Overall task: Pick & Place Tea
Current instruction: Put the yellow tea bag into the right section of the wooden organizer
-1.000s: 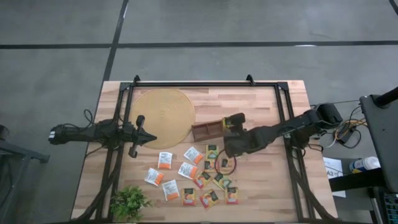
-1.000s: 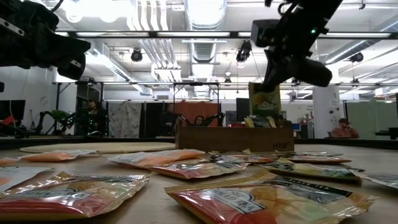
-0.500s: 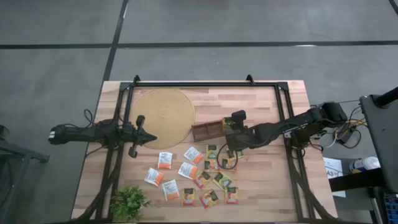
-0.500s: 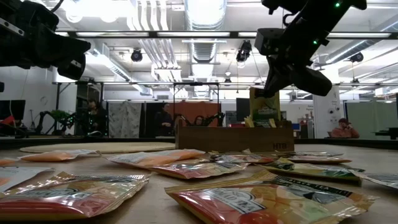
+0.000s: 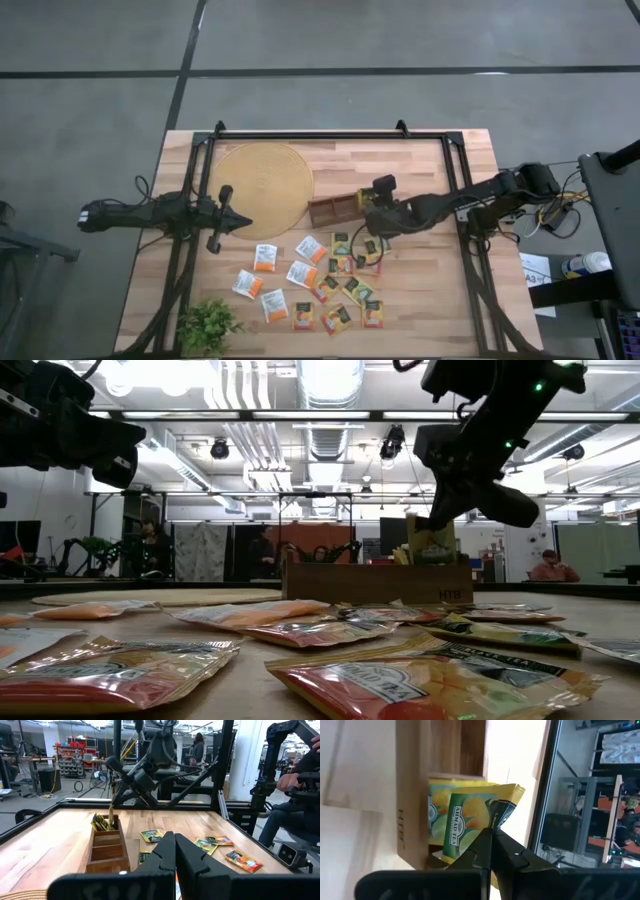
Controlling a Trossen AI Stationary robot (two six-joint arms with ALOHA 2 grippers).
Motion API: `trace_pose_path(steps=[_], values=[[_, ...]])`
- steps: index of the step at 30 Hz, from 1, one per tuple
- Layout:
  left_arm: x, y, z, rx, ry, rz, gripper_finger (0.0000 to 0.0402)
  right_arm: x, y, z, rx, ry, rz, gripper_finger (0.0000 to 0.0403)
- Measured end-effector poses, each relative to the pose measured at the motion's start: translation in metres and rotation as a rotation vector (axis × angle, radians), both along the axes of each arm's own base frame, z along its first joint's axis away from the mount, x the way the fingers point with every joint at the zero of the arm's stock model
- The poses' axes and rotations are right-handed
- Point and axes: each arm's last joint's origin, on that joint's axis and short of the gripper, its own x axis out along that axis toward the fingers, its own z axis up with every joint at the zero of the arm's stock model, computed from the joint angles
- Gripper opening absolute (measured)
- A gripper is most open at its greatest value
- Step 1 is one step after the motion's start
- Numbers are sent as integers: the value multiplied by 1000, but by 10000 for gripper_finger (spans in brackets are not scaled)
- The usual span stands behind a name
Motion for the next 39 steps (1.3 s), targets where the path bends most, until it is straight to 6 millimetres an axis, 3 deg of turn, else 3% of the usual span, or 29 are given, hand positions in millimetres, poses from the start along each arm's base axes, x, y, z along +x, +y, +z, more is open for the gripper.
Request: trace_pose_path(steps=[21, 32, 39], values=[[0, 0, 0, 0, -1, -1, 0, 1, -6, -6, 59, -1, 16, 11], [0, 0, 0, 0, -1, -1, 0, 1, -9, -6, 71, -25, -17, 103], [0, 0, 0, 0, -1, -1, 0, 1, -12, -4, -17, -52, -73, 145]])
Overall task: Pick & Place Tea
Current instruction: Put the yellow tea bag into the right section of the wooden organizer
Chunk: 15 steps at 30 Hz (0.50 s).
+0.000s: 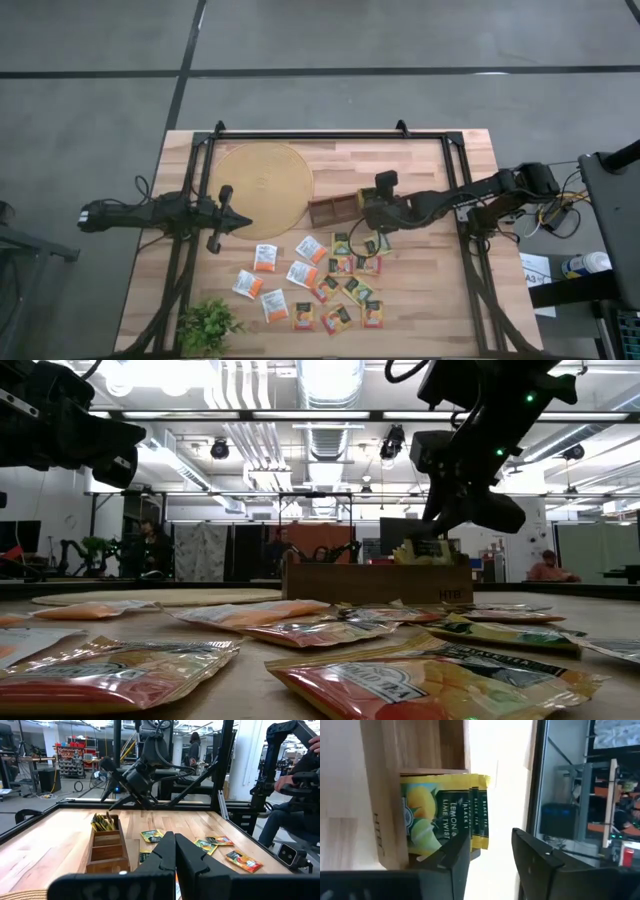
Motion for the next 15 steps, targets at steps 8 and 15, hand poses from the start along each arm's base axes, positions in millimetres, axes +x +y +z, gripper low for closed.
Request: trace_pose_path(steps=[8, 15], values=[[0, 0, 0, 0, 0, 0, 0, -1, 9, 4, -1, -5, 36, 153], [0, 0, 0, 0, 0, 0, 0, -2, 29, 26, 79, -99, 93, 143]])
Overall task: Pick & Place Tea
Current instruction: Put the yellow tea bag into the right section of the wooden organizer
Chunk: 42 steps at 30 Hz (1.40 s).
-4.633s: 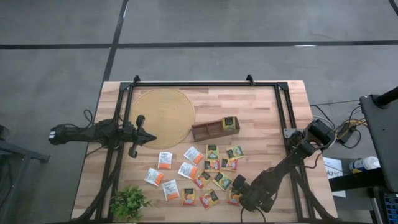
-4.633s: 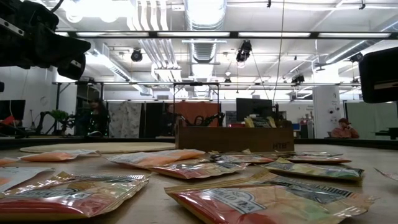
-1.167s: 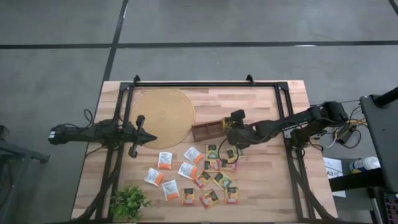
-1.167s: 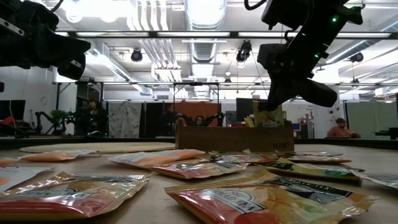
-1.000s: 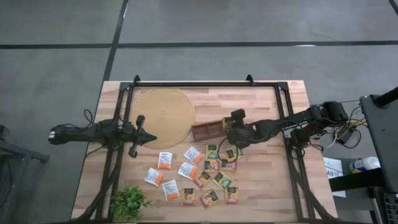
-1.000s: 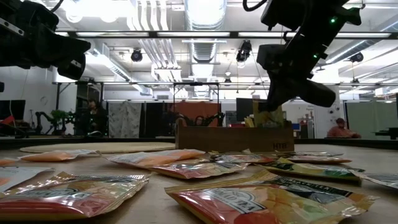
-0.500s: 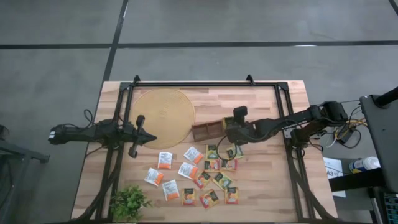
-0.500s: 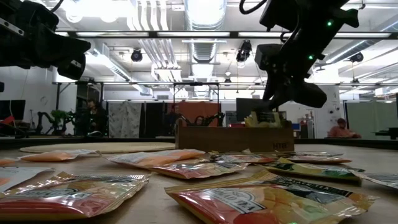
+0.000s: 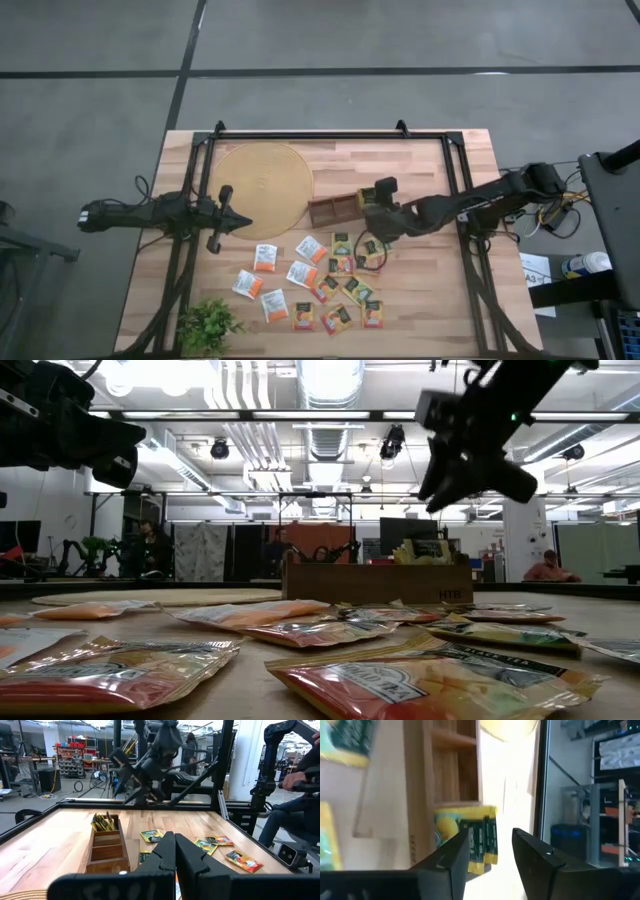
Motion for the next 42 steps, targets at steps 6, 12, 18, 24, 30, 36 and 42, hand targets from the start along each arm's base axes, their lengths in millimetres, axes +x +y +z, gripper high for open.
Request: trace_pose_path(steps=[6, 12, 18, 24, 30, 36, 42], values=[[0, 0, 0, 0, 0, 0, 0, 0, 20, 19, 121, -96, 29, 134], [0, 0, 0, 0, 0, 1, 0, -2, 50, 24, 305, -85, 134, 127], [0, 0, 0, 0, 1, 1, 0, -9, 67, 18, 410, 31, 280, 136], [0, 0, 0, 0, 1, 1, 0, -12, 71, 17, 501, 135, 439, 146], [0, 0, 0, 0, 0, 0, 0, -5, 72, 24, 420, 169, 581, 142], [0, 0, 0, 0, 1, 0, 0, 17, 49, 31, 379, 258, 529, 137], [0, 0, 0, 0, 2, 0, 0, 33, 32, 36, 277, 339, 636, 137]])
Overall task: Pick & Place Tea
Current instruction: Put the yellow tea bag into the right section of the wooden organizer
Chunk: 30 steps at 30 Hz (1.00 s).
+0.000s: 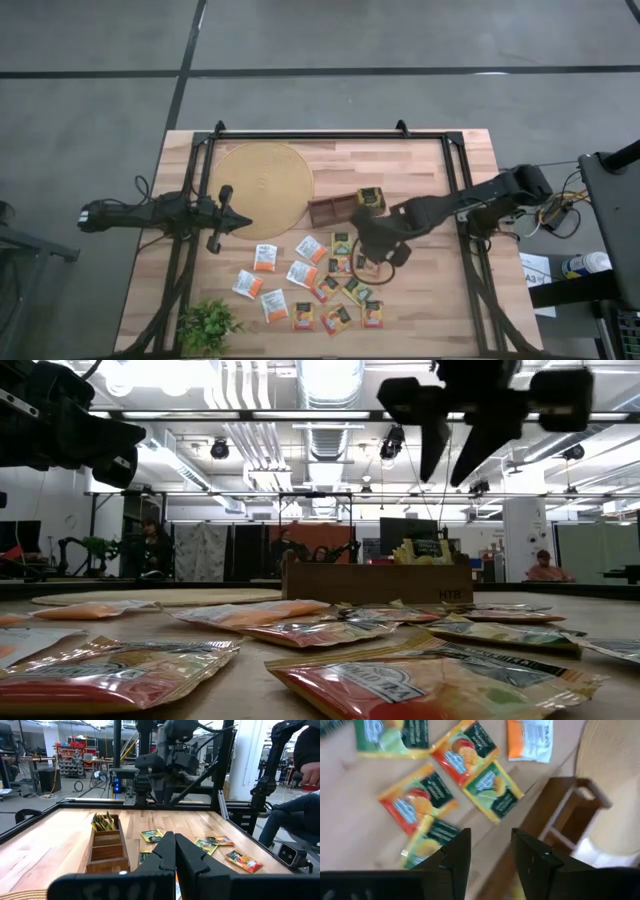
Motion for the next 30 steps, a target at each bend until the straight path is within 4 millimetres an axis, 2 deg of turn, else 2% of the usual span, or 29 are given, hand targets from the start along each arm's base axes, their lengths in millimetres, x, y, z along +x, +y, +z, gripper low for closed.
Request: trace_pose_path(steps=[7, 11, 16, 23, 30], values=[[0, 0, 0, 0, 1, 0, 0, -2, -2, -15, -196, 28, 442, 137], [0, 0, 0, 0, 0, 0, 0, -8, -3, -27, -251, 74, 579, 137], [0, 0, 0, 0, 0, 0, 0, -11, -4, -34, -241, 97, 591, 137], [0, 0, 0, 0, 1, 0, 0, -9, -1, -30, -124, 65, 632, 137], [0, 0, 0, 0, 1, 0, 0, 4, -9, -44, -117, 118, 603, 137]])
